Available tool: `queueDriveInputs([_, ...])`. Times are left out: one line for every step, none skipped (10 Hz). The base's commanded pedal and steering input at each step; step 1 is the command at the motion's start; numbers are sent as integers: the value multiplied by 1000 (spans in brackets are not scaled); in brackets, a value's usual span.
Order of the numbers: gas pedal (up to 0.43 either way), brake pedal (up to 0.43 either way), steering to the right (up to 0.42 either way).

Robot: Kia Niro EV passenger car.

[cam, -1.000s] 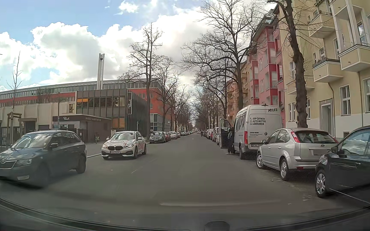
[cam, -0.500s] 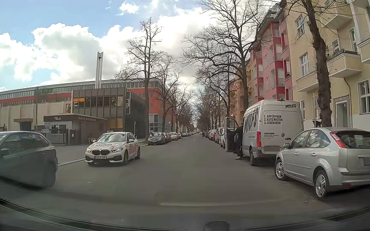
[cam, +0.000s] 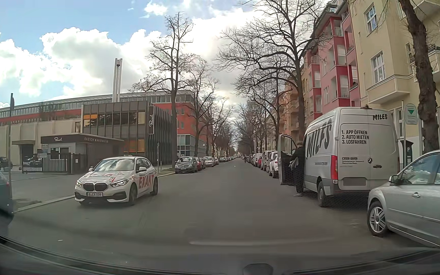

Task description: Follow the waypoints while adhering to traffic rules and regulations

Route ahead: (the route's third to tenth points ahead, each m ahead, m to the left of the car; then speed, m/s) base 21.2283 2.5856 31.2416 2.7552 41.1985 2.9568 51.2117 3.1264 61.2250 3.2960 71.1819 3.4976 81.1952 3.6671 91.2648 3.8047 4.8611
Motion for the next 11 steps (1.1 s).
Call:
queueDriveInputs([47,30,-17])
queueDriveInputs([47,30,-17])
queueDriveInputs([47,30,-18])
queueDriveInputs([47,30,-18])
queueDriveInputs([47,30,-18])
queueDriveInputs([47,30,-17])
queueDriveInputs([47,30,-18])
queueDriveInputs([47,30,-18])
queueDriveInputs([47,30,-16])
queueDriveInputs([47,30,-15])
queueDriveInputs([47,30,-12])
